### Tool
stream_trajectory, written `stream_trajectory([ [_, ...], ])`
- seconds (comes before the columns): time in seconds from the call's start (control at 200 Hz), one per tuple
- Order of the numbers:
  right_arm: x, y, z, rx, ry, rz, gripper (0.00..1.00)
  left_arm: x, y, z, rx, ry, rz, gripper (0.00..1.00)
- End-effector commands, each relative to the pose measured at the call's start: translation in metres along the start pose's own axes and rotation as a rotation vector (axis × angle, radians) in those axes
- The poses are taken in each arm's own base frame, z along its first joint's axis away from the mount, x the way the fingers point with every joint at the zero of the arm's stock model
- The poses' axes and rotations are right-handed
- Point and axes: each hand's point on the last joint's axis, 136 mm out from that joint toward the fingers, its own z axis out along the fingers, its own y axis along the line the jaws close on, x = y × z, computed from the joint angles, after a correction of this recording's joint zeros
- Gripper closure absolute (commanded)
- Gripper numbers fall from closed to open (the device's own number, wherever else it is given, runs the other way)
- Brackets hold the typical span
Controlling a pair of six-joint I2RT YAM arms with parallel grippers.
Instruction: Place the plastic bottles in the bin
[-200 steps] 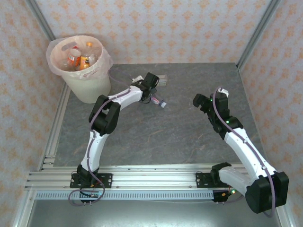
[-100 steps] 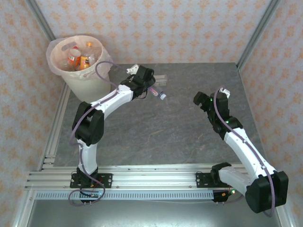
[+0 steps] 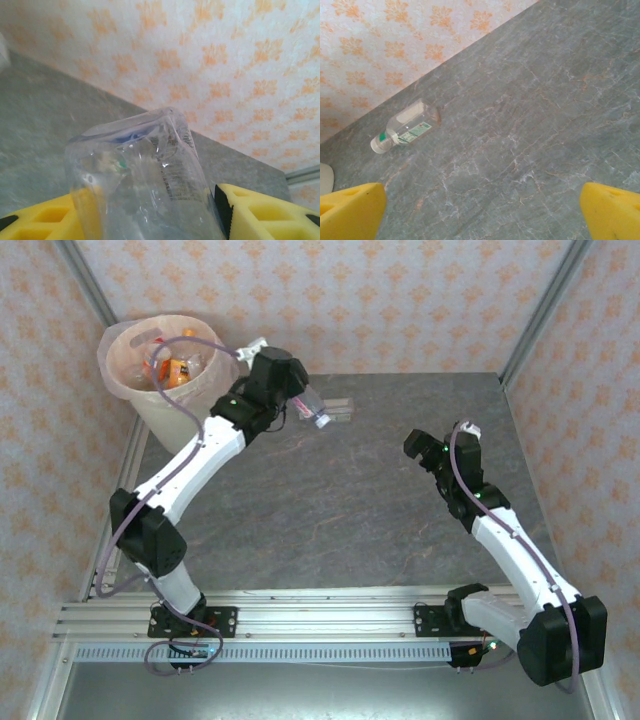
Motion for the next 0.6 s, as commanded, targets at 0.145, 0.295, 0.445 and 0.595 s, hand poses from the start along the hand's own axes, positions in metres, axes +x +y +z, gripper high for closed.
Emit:
stream_trajectory([
  [0.145, -0.019, 0.012, 0.001, -0.035, -0.055, 0.012, 0.0, -0.107, 0.048, -0.068, -0.135, -0.208, 0.174, 0.41],
  [0.295, -0.014, 0.014, 0.006, -0.056, -0.041, 0.031, 0.0, -0.146, 0.074, -0.087, -0.207, -0.292, 0.224, 0.4],
  [0.445, -0.014, 0.028, 0.005, -0.13, -0.036, 0.018, 0.01, -0.188, 0.107, -0.102, -0.295, -0.387, 0.213, 0.4],
  [0.595, -0.013, 0.023, 0.007, -0.106, -0.033, 0.018, 0.01, -0.22, 0.137, -0.108, -0.377, -0.447, 0.18, 0.4],
])
